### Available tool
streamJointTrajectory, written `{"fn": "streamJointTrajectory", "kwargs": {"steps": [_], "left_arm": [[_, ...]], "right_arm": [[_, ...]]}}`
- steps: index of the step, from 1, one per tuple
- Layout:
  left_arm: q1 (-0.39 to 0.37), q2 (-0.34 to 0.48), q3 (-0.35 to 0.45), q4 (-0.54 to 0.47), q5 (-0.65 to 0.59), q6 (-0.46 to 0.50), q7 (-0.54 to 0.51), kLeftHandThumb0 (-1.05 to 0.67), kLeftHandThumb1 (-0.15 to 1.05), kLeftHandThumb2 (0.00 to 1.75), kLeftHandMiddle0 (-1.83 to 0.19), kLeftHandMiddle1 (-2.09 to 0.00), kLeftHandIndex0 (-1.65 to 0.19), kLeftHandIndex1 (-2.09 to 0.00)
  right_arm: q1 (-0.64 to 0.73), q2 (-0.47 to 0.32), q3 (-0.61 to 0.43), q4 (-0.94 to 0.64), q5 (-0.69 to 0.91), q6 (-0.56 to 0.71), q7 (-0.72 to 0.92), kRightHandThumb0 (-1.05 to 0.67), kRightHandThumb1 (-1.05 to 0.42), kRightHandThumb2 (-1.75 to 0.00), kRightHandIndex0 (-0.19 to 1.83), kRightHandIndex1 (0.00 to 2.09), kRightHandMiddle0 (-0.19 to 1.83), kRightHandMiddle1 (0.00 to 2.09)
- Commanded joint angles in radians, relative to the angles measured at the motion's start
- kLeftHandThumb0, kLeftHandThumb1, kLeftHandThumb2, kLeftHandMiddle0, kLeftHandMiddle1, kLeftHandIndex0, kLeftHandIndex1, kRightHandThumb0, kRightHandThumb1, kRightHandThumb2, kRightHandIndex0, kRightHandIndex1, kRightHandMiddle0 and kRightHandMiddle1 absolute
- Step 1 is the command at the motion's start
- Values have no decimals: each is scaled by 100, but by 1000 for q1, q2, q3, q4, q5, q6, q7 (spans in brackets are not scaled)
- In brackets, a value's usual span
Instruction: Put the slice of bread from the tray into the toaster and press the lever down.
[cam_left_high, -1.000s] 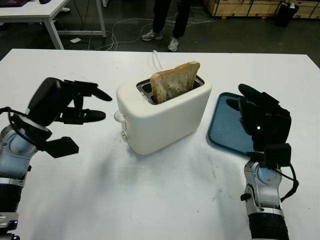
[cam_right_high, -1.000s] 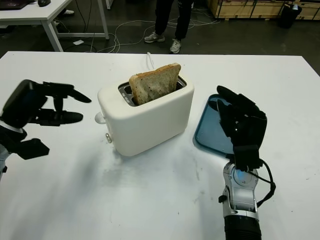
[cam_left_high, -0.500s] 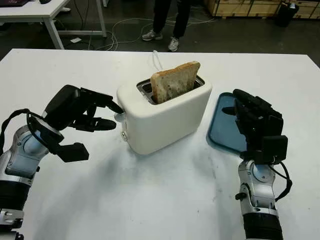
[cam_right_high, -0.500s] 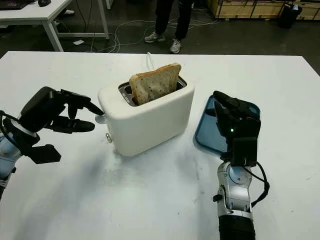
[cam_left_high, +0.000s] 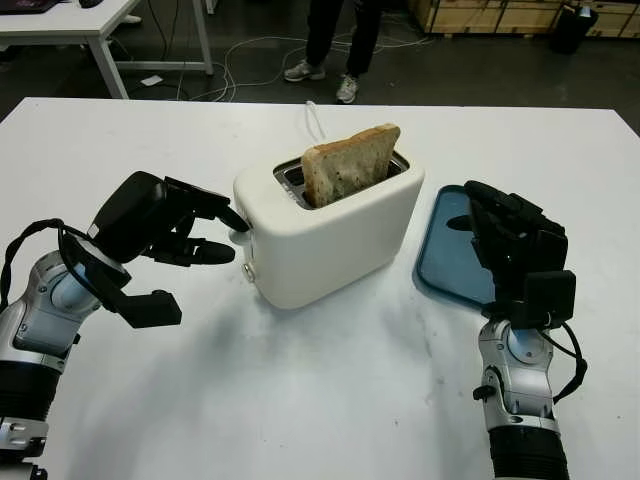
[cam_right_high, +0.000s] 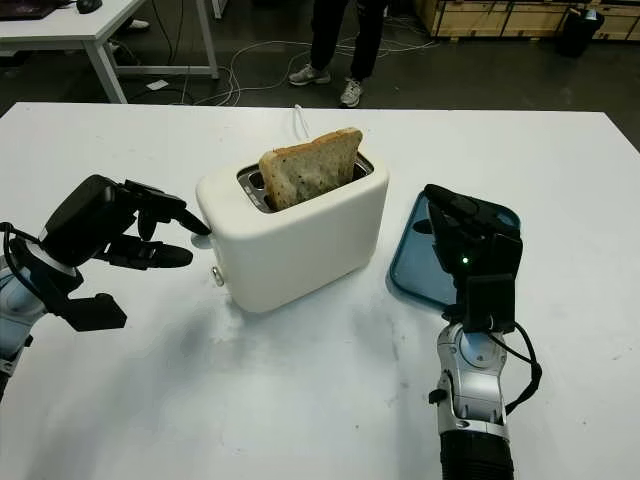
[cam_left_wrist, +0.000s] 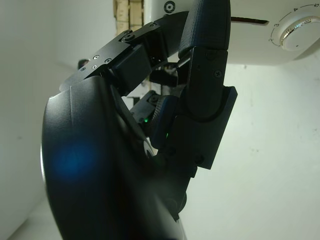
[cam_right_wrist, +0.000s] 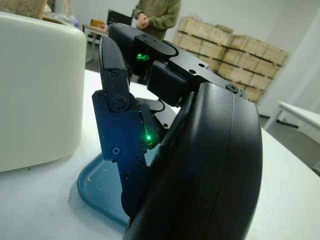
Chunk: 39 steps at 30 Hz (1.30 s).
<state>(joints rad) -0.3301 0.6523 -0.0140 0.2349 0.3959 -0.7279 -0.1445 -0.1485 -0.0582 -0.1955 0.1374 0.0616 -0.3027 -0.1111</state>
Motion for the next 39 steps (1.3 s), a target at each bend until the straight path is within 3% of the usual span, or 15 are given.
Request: {"fn": "streamJointTrajectory", "kwargs": {"steps": [1, 12, 25, 32, 39], "left_arm": [[-1, 15, -8, 4, 18, -10, -3, -89, 92, 30, -100, -167, -96, -50], [39, -15, -19, -4, 11, 30, -3, -89, 92, 21, -105, -158, -99, -49], [110, -121, -79, 69, 9, 86, 38, -90, 92, 8, -126, -126, -118, -20], [113, -167, -140, 170, 91, 80, 147, -87, 91, 5, -130, -121, -123, -13], [70, -192, -228, 347, 164, 77, 279, -84, 89, 2, -128, -125, -126, -11]], "right_arm": [[3, -6, -6, -8, 0, -6, 1, -46, -92, -13, 86, 114, 122, 1], [4, -6, -17, -8, 20, -11, 19, -45, -92, -12, 88, 111, 121, 0], [10, -10, -44, -13, 46, -14, 57, -43, -92, -13, 81, 117, 119, 0], [5, -27, -84, -23, 56, -23, 52, -42, -92, -12, 81, 120, 118, 0], [-15, -47, -125, -33, 59, -37, 40, -39, -92, -9, 80, 124, 122, 2]]}}
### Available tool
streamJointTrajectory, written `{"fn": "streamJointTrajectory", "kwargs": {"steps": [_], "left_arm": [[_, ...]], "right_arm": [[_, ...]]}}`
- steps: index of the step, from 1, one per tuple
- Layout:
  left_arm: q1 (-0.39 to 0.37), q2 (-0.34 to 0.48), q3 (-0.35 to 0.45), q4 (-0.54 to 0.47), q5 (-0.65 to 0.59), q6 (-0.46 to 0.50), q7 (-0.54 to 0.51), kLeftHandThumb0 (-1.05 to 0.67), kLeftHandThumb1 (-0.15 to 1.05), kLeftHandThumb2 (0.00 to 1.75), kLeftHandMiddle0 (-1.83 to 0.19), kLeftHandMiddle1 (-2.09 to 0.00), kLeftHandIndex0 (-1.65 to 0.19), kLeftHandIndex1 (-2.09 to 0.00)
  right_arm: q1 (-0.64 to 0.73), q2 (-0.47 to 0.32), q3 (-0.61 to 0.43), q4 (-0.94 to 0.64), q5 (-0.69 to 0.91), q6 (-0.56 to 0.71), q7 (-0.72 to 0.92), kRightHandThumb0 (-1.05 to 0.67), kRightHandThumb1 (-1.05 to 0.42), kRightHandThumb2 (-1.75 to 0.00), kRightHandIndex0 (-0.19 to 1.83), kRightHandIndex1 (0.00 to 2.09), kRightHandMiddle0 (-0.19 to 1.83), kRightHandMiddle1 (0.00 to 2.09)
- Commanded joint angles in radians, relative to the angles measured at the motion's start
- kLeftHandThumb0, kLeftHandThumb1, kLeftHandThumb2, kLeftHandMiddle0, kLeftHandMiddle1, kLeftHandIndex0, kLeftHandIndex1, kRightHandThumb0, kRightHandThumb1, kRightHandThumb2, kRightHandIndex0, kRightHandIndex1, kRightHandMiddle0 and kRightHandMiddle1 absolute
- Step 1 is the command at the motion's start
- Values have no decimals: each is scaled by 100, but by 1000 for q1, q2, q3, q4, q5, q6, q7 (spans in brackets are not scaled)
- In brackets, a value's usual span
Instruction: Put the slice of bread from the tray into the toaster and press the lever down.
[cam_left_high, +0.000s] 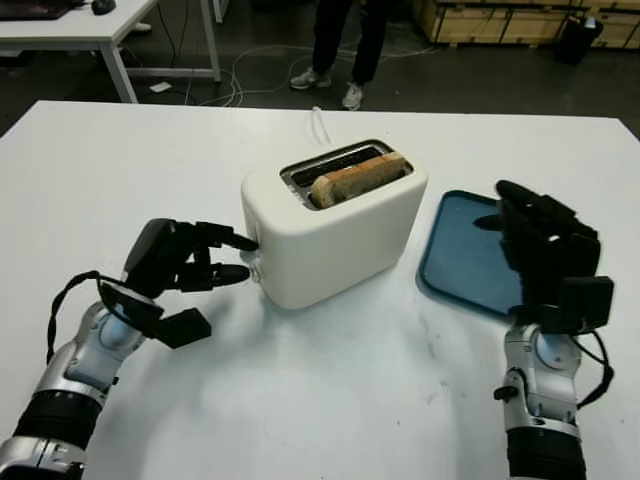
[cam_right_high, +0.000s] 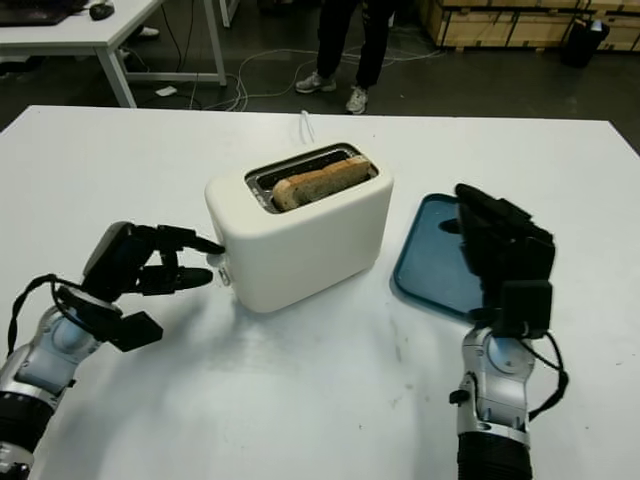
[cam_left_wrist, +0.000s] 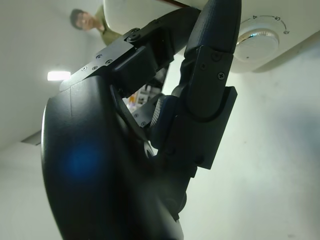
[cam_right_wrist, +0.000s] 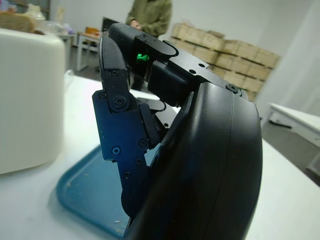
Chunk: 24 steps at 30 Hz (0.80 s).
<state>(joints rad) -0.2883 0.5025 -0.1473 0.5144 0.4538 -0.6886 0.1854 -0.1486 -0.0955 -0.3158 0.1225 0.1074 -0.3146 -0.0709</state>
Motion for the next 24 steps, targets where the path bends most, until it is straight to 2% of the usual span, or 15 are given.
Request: {"fn": "streamJointTrajectory", "kwargs": {"steps": [1, 7, 17, 24], "left_arm": [[25, -46, -101, 85, 98, 38, -46, -84, 89, 2, -128, -124, -126, -11], [15, -66, -128, 147, 83, 46, -12, -83, 87, 0, -131, -120, -129, -8], [33, -57, -141, 128, 86, 63, -9, -84, 86, 0, -131, -123, -135, -7], [61, -65, -147, 125, 70, 90, -41, -82, 84, 0, -134, -116, -140, -5]], "right_arm": [[-14, -11, -5, -21, 12, -25, 1, -39, -92, -9, 80, 123, 122, 2], [-9, -20, -1, -22, 9, -43, 13, -39, -92, -8, 80, 125, 123, 2], [13, -22, 9, -48, -11, -58, 17, -36, -92, -9, 79, 126, 121, 1], [67, -14, 39, -106, -9, -35, 45, -39, -92, -10, 80, 122, 120, 0]]}}
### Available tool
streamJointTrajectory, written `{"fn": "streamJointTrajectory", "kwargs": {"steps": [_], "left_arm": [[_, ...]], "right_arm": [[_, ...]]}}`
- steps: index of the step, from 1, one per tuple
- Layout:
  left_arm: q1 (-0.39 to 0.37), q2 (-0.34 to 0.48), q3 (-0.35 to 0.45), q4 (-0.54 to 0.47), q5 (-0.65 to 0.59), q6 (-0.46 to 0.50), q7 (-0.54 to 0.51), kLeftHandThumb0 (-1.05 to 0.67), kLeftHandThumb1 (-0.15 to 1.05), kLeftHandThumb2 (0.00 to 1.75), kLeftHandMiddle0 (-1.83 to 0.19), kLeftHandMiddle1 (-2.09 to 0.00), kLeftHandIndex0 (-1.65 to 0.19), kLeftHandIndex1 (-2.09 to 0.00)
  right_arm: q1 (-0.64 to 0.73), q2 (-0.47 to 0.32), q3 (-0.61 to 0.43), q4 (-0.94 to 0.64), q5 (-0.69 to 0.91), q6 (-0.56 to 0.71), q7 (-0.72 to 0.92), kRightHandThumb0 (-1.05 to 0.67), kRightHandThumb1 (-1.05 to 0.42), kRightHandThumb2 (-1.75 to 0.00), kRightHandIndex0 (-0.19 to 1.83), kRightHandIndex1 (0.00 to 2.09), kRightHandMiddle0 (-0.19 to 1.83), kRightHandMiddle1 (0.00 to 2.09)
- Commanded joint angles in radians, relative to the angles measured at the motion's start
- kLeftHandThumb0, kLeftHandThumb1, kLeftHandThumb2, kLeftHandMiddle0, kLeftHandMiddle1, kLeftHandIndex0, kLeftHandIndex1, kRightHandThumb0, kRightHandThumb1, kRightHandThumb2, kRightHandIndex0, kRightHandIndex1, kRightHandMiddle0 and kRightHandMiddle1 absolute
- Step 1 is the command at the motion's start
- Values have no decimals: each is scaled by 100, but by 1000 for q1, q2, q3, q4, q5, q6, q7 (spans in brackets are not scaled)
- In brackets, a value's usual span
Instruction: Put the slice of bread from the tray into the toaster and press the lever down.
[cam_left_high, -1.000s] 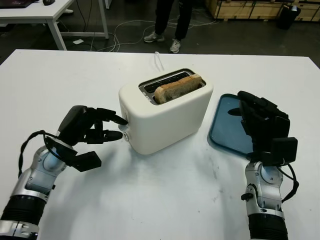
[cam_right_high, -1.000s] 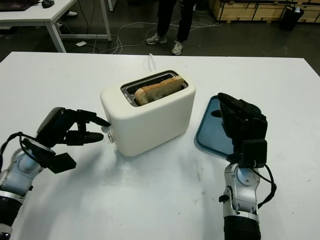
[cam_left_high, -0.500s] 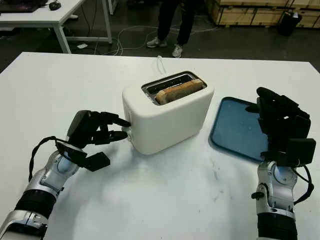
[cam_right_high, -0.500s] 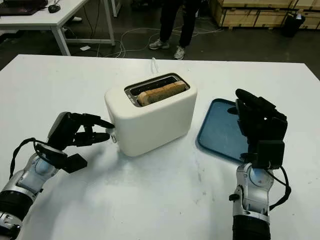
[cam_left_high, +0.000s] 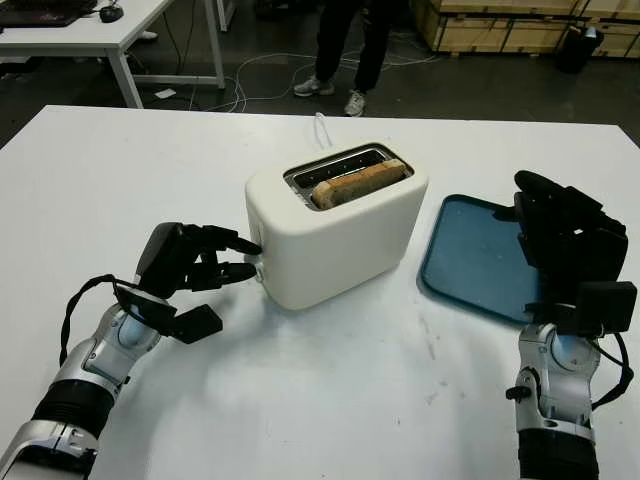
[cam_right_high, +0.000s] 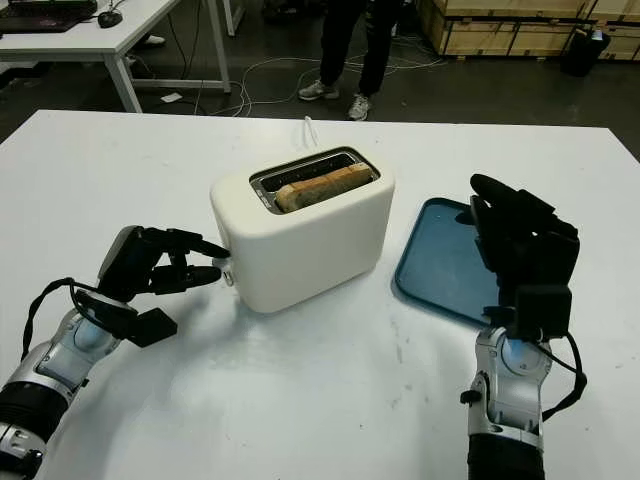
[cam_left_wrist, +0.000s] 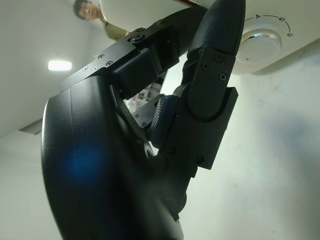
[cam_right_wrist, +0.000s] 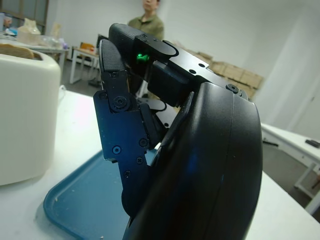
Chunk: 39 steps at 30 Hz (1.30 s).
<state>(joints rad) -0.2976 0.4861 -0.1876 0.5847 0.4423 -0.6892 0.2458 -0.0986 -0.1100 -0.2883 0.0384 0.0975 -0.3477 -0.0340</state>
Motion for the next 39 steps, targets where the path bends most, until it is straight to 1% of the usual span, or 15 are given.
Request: {"fn": "streamJointTrajectory", "kwargs": {"steps": [1, 3, 5, 8, 9, 10, 11, 13, 15, 19, 29, 31, 33, 37, 39], "left_arm": [[74, -54, -110, 64, 76, 109, -114, -83, 84, 0, -137, -108, -142, -4], [71, -63, -126, 95, 78, 146, -136, -84, 82, 0, -146, -89, -147, -2], [60, -70, -151, 123, 80, 197, -179, -82, 78, 0, -154, -58, -149, -1], [21, -75, -199, 146, 89, 281, -266, -79, 74, 0, -157, -30, -149, -1], [4, -78, -213, 155, 93, 305, -290, -79, 73, 0, -157, -28, -149, -1], [-10, -81, -222, 167, 93, 317, -306, -79, 73, 1, -157, -19, -149, -1], [-22, -85, -230, 180, 92, 323, -318, -79, 72, 1, -157, -18, -149, -1], [-39, -89, -246, 193, 98, 341, -341, -78, 71, 1, -157, -25, -149, -1], [-49, -92, -258, 194, 102, 367, -361, -80, 72, 1, -157, -19, -149, -1], [-62, -94, -275, 193, 97, 397, -375, -77, 71, 1, -157, -17, -149, 0], [-73, -62, -273, 146, 67, 379, -391, -83, 73, 1, -157, -24, -152, -1], [-58, -47, -260, 94, 54, 380, -380, -85, 73, 1, -157, -33, -154, -1], [-41, -28, -242, 32, 37, 362, -358, -84, 72, 0, -157, -47, -154, -1], [1, 16, -192, -119, -13, 352, -328, -82, 74, 1, -157, -51, -154, 0], [32, 28, -149, -197, -49, 327, -281, -83, 75, 2, -157, -52, -154, -1]], "right_arm": [[27, 3, 17, -31, 3, 4, 12, -40, -92, -10, 80, 120, 120, 0], [40, 5, 26, -38, 8, 6, 21, -42, -92, -9, 82, 116, 120, 1], [44, 3, 34, -32, 1, 7, 21, -44, -92, -8, 85, 113, 121, 1], [41, -2, 45, -21, -21, 7, 15, -47, -92, -9, 86, 112, 122, 1], [39, -1, 47, -18, -22, 8, 15, -48, -92, -9, 86, 112, 122, 1], [37, 0, 48, -15, -22, 10, 14, -49, -92, -9, 85, 112, 122, 1], [34, 0, 50, -11, -24, 6, 14, -50, -92, -9, 84, 112, 121, 1], [29, -1, 52, -3, -23, 1, 16, -50, -92, -9, 84, 114, 122, 1], [24, -4, 53, 5, -27, -5, 16, -50, -92, -10, 83, 117, 122, 1], [14, -8, 50, 16, -15, -11, 25, -49, -92, -11, 82, 120, 121, 0], [-8, -14, 48, 42, -5, -26, 31, -48, -92, -11, 81, 117, 121, 0], [-10, -15, 48, 45, -7, -26, 31, -47, -92, -11, 81, 117, 121, 0], [-12, -13, 48, 43, -4, -22, 33, -48, -92, -12, 82, 116, 121, 0], [-14, -14, 49, 43, -8, -20, 34, -47, -92, -12, 83, 117, 122, 1], [-14, -12, 50, 42, -4, -16, 36, -47, -92, -12, 83, 118, 123, 1]]}}
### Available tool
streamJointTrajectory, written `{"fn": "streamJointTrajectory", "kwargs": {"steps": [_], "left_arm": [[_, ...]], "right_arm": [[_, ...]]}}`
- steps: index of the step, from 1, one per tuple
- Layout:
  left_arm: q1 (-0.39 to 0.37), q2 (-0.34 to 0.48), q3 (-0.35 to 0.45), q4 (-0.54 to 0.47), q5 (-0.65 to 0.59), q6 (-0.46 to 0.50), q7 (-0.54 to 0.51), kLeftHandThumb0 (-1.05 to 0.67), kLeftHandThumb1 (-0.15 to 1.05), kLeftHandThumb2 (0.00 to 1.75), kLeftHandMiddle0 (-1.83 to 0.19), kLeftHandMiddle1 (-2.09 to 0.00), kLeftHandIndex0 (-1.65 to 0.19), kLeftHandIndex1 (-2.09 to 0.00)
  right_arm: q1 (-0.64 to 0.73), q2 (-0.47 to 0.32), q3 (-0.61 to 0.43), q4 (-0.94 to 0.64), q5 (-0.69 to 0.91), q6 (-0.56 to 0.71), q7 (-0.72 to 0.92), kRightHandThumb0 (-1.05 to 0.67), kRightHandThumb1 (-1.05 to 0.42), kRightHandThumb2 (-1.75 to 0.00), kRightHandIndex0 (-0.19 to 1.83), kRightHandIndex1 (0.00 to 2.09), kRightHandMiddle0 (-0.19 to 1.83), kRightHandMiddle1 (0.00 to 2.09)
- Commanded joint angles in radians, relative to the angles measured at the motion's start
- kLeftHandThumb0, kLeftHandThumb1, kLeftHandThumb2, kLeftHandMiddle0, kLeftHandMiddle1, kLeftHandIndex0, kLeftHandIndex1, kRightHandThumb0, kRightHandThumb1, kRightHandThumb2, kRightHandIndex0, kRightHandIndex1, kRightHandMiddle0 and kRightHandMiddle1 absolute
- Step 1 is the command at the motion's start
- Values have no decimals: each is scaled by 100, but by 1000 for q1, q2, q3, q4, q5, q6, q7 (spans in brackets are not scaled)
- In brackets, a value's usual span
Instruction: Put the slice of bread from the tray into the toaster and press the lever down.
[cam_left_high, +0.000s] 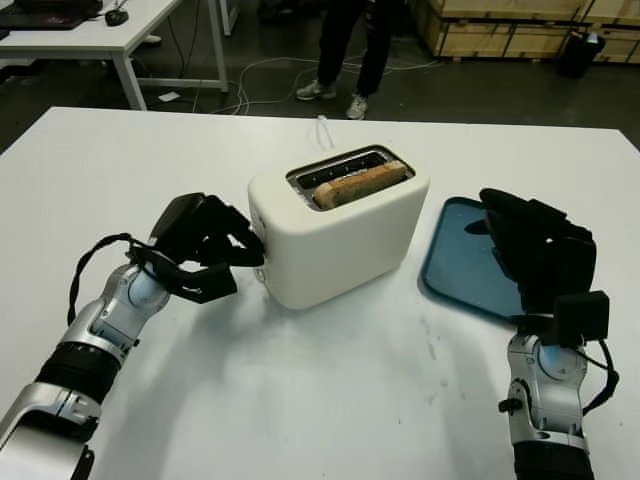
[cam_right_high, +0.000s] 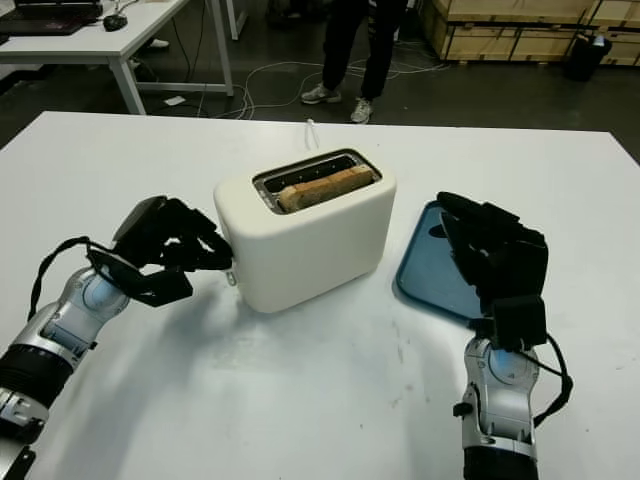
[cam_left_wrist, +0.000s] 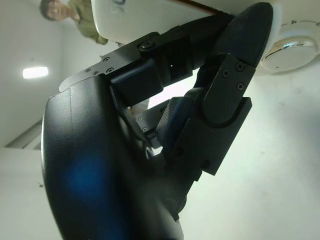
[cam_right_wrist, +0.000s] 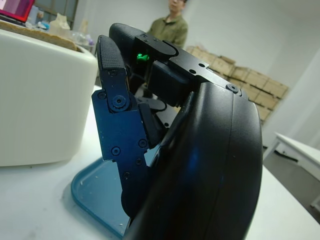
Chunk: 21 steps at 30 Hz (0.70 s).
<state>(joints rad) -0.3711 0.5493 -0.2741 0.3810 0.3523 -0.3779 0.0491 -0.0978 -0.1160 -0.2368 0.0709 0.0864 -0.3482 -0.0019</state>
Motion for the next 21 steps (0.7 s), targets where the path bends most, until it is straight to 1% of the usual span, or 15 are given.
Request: {"fn": "streamJointTrajectory", "kwargs": {"steps": [1, 3, 4, 5, 6, 7, 8, 10, 13, 21], "left_arm": [[119, -31, -38, -25, 30, -14, -49, -85, 77, 3, -157, -55, -154, -1], [139, -32, 11, -66, 20, -82, 17, -88, 84, 4, -149, -77, -154, 0], [146, -37, 32, -81, 28, -112, 59, -90, 89, 6, -143, -95, -152, 0], [154, -46, 55, -99, 40, -130, 104, -91, 90, 9, -139, -107, -152, 0], [160, -54, 74, -118, 60, -137, 146, -93, 91, 16, -134, -118, -151, 0], [166, -62, 92, -134, 76, -144, 183, -94, 92, 26, -127, -135, -149, 0], [170, -71, 108, -145, 88, -149, 214, -95, 92, 29, -125, -143, -149, 0], [173, -88, 133, -155, 112, -157, 265, -95, 92, 30, -122, -155, -149, -1], [174, -106, 152, -148, 148, -165, 314, -94, 92, 31, -120, -164, -150, -2], [179, -123, 159, -135, 203, -181, 373, -93, 92, 31, -121, -166, -150, -4]], "right_arm": [[-16, -5, -1, 11, 8, -15, 5, -47, -92, -12, 83, 119, 123, 1], [-17, -5, -1, 15, 13, -18, 10, -46, -92, -12, 82, 120, 122, 1], [-18, -5, -1, 15, 12, -17, 10, -46, -92, -13, 82, 120, 122, 1], [-18, -5, -1, 14, 13, -15, 12, -46, -92, -13, 82, 120, 122, 1], [-17, -5, -1, 14, 12, -14, 13, -46, -92, -13, 82, 121, 122, 1], [-17, -5, -1, 14, 13, -13, 15, -45, -92, -13, 82, 121, 122, 0], [-17, -5, -1, 14, 15, -13, 17, -45, -92, -13, 82, 122, 121, 0], [-16, -5, 0, 12, 18, -10, 20, -45, -92, -13, 81, 122, 121, 0], [-14, -6, 0, 14, 20, -10, 26, -46, -92, -14, 79, 124, 120, 0], [-11, -7, 0, 20, 20, -14, 33, -45, -92, -15, 75, 130, 120, 0]]}}
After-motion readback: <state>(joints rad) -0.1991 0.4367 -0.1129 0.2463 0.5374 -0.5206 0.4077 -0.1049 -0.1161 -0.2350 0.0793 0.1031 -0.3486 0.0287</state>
